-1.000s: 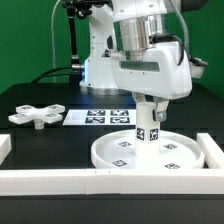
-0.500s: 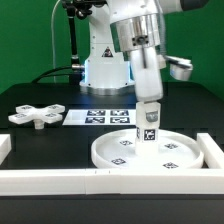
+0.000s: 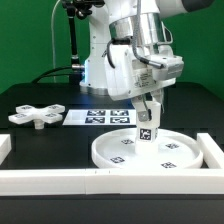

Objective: Assemble round table

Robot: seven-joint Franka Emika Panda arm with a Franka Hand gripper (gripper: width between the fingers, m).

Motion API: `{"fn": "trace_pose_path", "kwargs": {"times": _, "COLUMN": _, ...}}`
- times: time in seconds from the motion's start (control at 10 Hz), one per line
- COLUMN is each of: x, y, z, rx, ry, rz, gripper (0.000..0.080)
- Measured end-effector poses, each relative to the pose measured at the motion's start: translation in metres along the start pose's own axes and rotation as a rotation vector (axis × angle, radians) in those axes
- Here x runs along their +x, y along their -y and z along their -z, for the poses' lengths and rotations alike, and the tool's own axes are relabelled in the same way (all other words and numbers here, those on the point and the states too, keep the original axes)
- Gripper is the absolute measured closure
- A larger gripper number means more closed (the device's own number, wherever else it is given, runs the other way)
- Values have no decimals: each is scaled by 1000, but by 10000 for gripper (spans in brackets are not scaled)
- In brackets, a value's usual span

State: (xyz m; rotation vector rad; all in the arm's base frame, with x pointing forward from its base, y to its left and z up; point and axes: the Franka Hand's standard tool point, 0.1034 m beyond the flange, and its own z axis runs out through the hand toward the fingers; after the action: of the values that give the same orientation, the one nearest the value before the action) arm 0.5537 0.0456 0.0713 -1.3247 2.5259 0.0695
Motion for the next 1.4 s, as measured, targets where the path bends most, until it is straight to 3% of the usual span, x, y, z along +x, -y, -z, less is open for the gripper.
{"fn": "trace_pose_path", "kwargs": {"times": 0.1, "x": 0, "y": -1, "z": -1, "rx": -2, "ry": 4, "rz": -31, "gripper": 387}}
{"fn": "trace_pose_path", "kwargs": {"times": 0.2, "x": -1, "y": -2, "z": -1, "rx": -3, "ry": 4, "rz": -8, "gripper": 209}}
{"fn": "trace_pose_path", "kwargs": {"times": 0.3, "x": -2, "y": -6, "z": 0, "rx": -57, "ry": 4, "rz": 116, "gripper": 209}}
{"fn": "trace_pose_path", "kwargs": {"times": 0.4, "x": -5, "y": -5, "z": 2, "rx": -99, "ry": 9, "rz": 169, "gripper": 155}}
{"fn": "trace_pose_path", "kwargs": {"times": 1.1, "x": -5, "y": -4, "z": 1, "rx": -106, "ry": 32, "rz": 689, "gripper": 150}}
{"fn": "trace_pose_path", "kwargs": {"times": 1.3, "x": -1, "y": -4, "z": 0, "rx": -127, "ry": 23, "rz": 972, "gripper": 150}}
{"fn": "trace_pose_path", "kwargs": {"times": 1.4, "x": -4, "y": -4, "z": 2, "rx": -150, "ry": 18, "rz": 1087, "gripper": 150}}
